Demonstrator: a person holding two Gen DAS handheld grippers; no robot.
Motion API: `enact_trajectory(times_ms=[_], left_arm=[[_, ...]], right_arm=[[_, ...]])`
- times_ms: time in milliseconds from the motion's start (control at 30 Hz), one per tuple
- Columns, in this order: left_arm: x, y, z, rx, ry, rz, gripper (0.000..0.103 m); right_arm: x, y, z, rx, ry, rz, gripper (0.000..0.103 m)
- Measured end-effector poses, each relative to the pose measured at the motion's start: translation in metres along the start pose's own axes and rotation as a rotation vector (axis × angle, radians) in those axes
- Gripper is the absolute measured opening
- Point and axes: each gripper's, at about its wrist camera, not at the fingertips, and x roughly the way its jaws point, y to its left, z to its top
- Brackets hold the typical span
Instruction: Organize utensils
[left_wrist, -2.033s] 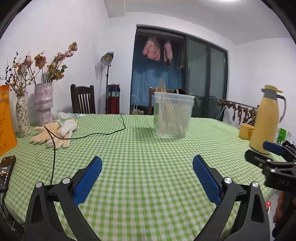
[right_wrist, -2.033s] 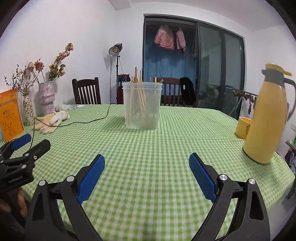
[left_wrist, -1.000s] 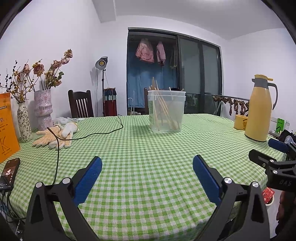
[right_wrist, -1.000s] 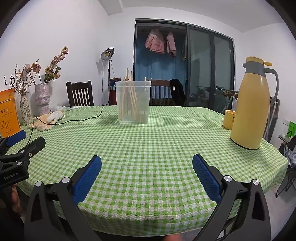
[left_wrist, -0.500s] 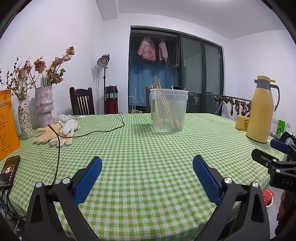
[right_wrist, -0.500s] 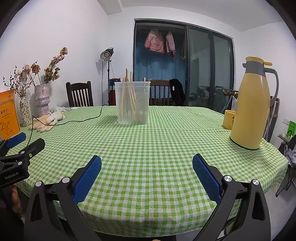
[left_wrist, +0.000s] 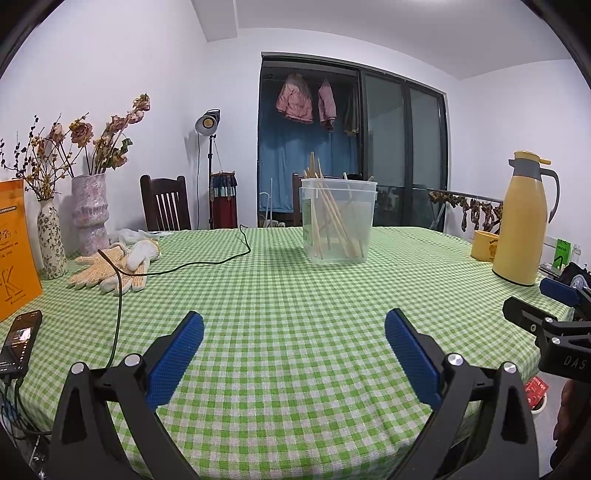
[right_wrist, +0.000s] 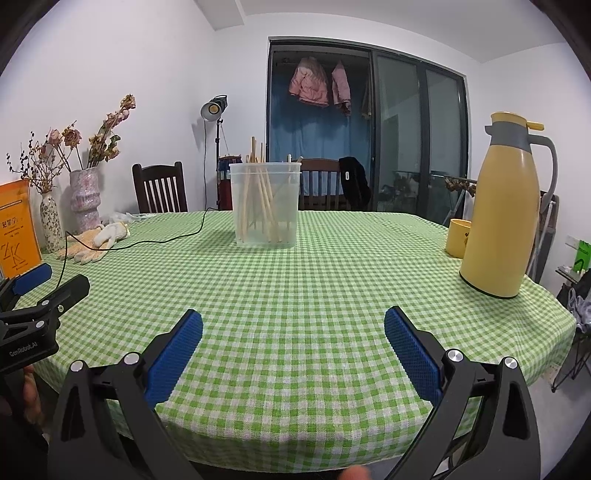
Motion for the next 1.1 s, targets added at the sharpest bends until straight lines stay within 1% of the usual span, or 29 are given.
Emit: enact_trajectory(times_ms=[300,1100], left_arm=[[-0.0006,-0.0004,-0.0005,0.006,-0.003,0.001,0.095],[-0.0019,-0.0032,-0.0005,0.009,-0.002,-0.003,0.095]], right_arm=[[-0.0015,-0.0007,0.0004,0.002,-0.008,-0.009,0.095],[0.0027,-0.0009,-0.0022,-0.002,0.013,-0.002,0.095]])
